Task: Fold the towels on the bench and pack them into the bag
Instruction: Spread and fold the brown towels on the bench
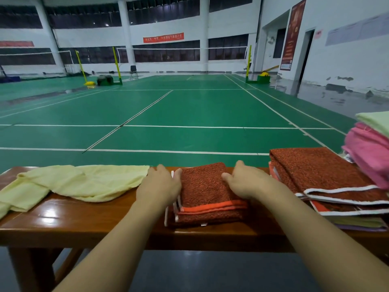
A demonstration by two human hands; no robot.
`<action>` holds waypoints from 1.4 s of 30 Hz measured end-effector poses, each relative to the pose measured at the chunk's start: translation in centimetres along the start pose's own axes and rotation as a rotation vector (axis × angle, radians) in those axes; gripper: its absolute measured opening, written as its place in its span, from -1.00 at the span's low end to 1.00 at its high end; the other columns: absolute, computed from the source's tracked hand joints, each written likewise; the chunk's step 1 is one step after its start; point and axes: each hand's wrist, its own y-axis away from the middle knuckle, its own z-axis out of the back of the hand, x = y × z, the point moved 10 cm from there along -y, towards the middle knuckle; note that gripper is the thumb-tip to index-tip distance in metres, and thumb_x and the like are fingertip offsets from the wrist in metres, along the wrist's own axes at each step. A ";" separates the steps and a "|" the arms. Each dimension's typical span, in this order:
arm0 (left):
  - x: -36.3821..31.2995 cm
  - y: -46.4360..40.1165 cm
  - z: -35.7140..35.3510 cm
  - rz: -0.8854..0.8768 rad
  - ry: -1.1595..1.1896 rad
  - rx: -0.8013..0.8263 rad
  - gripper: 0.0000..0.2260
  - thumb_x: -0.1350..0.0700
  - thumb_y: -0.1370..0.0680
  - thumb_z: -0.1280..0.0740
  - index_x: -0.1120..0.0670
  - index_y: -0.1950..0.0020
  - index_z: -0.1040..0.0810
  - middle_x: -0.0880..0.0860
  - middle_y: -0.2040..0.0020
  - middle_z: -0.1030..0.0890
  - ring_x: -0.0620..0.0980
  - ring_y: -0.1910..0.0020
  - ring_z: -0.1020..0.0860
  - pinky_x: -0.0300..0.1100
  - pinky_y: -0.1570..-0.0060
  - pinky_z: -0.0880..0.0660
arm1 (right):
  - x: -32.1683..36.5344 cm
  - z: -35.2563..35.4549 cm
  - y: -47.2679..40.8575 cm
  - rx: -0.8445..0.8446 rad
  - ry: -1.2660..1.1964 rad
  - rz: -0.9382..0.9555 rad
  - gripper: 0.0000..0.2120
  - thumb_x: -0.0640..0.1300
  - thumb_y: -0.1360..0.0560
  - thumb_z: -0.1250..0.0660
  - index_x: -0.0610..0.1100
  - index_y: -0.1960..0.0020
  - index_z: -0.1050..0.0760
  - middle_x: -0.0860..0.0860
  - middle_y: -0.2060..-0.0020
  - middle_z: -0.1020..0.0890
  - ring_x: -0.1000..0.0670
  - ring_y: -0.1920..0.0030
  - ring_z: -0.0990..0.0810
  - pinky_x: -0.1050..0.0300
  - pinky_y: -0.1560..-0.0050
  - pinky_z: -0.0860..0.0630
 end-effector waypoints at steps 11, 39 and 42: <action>-3.1 1.1 -3.7 0.008 0.087 0.068 -0.55 -0.23 -0.66 -0.13 0.16 -0.24 -0.32 0.24 -0.23 -0.58 0.25 -0.20 -0.57 0.05 -0.12 -0.48 | 0.0 -1.3 -1.7 -0.246 -0.179 -0.025 -0.53 0.27 -0.60 -0.21 -0.10 -0.26 -0.44 -0.10 -0.13 -0.61 -0.19 -0.15 -0.59 -0.02 0.00 -0.46; -28.2 5.7 -4.8 -0.535 0.572 -0.157 -0.68 -0.07 -0.66 -0.22 0.01 -0.36 -0.51 0.13 -0.60 -0.09 0.09 -0.60 0.00 -0.03 -0.55 -0.01 | -18.8 13.5 3.2 -0.634 -0.033 -0.212 -0.60 0.09 -0.66 -0.12 -0.11 -0.32 -0.52 -0.14 -0.31 -0.52 -0.20 -0.28 -0.53 -0.12 -0.23 -0.48; -30.6 6.7 -8.7 -0.691 0.400 0.040 -0.54 -0.04 -0.73 -0.04 0.06 -0.62 -0.21 0.06 -0.67 0.03 0.03 -0.64 0.10 0.00 -0.60 0.09 | -19.1 8.6 0.0 -0.330 0.036 -0.151 -0.46 0.14 -0.69 0.08 -0.03 -0.60 -0.21 -0.07 -0.61 -0.17 -0.11 -0.59 -0.16 -0.15 -0.57 -0.07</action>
